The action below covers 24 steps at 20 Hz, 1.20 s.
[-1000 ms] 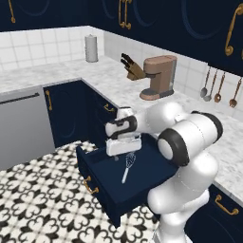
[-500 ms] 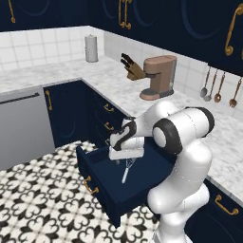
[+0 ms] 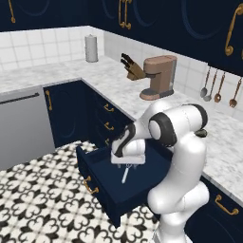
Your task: Pick the whisk from the drawer and place it on the counter.
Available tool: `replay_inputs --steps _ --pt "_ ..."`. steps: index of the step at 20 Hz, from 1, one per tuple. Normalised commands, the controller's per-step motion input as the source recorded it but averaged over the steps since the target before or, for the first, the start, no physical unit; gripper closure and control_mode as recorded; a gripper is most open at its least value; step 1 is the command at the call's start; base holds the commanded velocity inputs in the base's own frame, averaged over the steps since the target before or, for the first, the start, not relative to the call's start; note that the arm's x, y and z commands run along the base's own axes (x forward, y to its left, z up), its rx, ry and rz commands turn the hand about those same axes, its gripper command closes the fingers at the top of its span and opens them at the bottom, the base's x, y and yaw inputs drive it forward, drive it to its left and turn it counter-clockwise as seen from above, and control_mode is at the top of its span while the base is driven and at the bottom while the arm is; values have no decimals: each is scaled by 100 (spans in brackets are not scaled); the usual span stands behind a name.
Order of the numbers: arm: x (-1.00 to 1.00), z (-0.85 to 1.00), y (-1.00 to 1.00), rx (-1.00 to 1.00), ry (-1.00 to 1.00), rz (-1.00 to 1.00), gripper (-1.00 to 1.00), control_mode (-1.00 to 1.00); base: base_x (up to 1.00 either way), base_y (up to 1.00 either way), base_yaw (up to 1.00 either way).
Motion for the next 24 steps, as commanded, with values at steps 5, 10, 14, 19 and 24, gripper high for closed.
replay_inputs --steps 5,10,14,19,24 --pt "-5 -58 0 0 0 -9 -100 -100 0 0 0" --pt "-2 -49 14 -2 -1 -6 -100 -100 0 0 0" --pt "3 -37 47 -4 -3 -2 -100 -100 0 0 0" --pt "20 -63 11 -1 -6 0 -100 -100 0 0 0" --pt "2 -2 0 0 0 0 100 -100 0 0 0"
